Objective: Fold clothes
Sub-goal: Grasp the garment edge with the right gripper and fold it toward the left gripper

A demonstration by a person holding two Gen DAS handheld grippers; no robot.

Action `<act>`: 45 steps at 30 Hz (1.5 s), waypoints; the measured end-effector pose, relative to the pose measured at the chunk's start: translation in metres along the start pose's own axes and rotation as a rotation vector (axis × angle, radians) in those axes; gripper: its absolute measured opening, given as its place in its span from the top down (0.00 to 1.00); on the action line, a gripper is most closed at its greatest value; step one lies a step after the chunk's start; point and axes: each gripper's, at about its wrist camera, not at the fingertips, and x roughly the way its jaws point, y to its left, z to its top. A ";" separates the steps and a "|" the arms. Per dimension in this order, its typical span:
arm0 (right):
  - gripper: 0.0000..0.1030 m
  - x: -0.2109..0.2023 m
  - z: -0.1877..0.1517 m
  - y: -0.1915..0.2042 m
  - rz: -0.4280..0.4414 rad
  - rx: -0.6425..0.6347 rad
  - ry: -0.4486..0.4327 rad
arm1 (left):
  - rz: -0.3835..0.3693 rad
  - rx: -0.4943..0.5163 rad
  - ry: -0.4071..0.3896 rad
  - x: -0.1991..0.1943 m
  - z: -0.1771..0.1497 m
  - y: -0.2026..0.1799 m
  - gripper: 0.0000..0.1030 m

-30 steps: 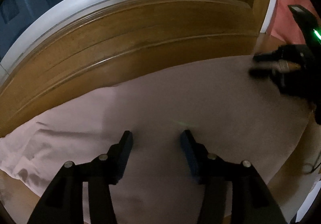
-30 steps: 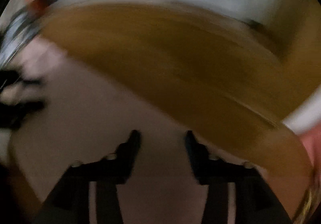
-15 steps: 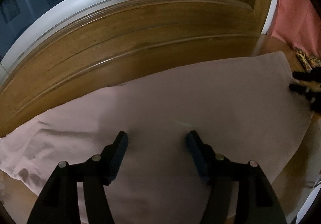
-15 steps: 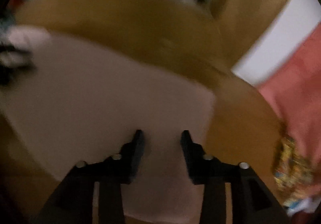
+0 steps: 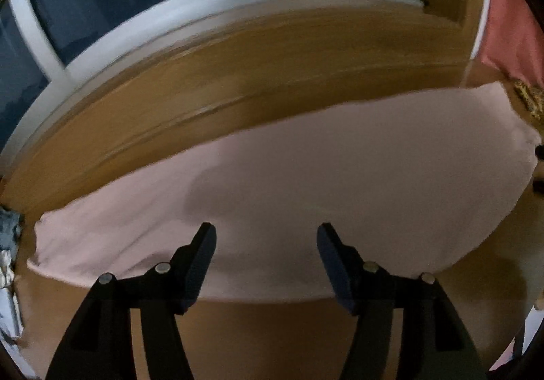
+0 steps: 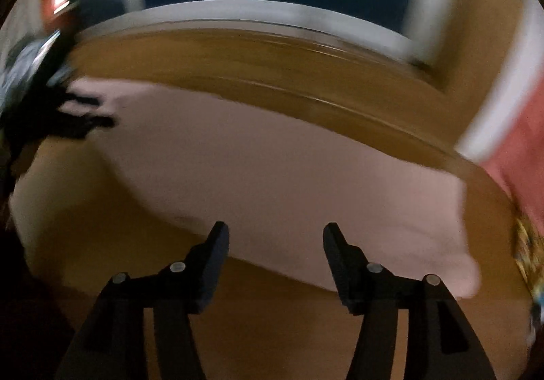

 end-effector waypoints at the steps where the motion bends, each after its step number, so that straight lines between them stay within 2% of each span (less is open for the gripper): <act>1: 0.43 0.005 0.003 0.018 0.004 -0.051 -0.002 | 0.002 0.015 0.001 -0.002 -0.004 0.005 0.42; 3: 0.43 0.017 0.008 0.050 -0.018 -0.130 0.004 | -0.026 0.070 -0.042 -0.014 -0.013 0.003 0.42; 5: 0.43 0.031 0.011 0.076 -0.056 -0.186 0.015 | -0.086 0.111 -0.065 -0.023 -0.022 -0.004 0.42; 11: 0.43 0.039 0.020 0.070 -0.119 -0.151 0.007 | -0.221 0.205 -0.090 -0.032 -0.043 -0.035 0.42; 13: 0.44 0.064 0.030 0.062 -0.113 -0.165 0.024 | -0.276 0.190 -0.075 -0.033 -0.048 -0.039 0.42; 14: 0.60 0.063 0.027 0.063 -0.089 -0.153 0.040 | -0.312 0.165 -0.051 -0.031 -0.049 -0.039 0.42; 16: 0.84 0.057 0.032 0.055 0.003 -0.085 0.060 | -0.384 0.128 -0.030 -0.028 -0.050 -0.038 0.42; 18: 0.87 0.048 0.040 0.040 0.088 0.012 0.047 | -0.457 0.099 -0.030 -0.028 -0.051 -0.038 0.42; 22: 0.90 0.040 0.045 0.030 0.135 0.068 0.050 | -0.608 0.064 -0.032 -0.027 -0.050 -0.043 0.42; 26: 0.92 0.068 0.060 0.016 0.183 0.098 0.084 | -0.756 0.012 -0.037 -0.018 -0.037 -0.047 0.42; 29: 0.93 0.076 0.066 0.003 0.232 0.160 0.088 | -0.899 0.045 -0.035 -0.009 -0.020 -0.059 0.42; 31: 0.93 0.075 0.064 -0.003 0.270 0.207 0.082 | -0.916 0.093 -0.028 -0.003 -0.010 -0.073 0.42; 34: 0.93 0.067 0.064 -0.012 0.309 0.239 0.068 | -0.886 0.162 -0.025 0.008 0.001 -0.096 0.42; 36: 0.93 0.063 0.062 -0.012 0.316 0.238 0.052 | -0.868 0.140 -0.030 0.014 0.006 -0.103 0.42; 41: 0.93 0.060 0.055 -0.011 0.329 0.226 0.038 | -0.867 0.053 -0.037 0.019 0.009 -0.089 0.42; 45: 0.93 0.055 0.054 -0.017 0.369 0.257 0.017 | -0.858 0.053 -0.058 0.019 0.019 -0.088 0.42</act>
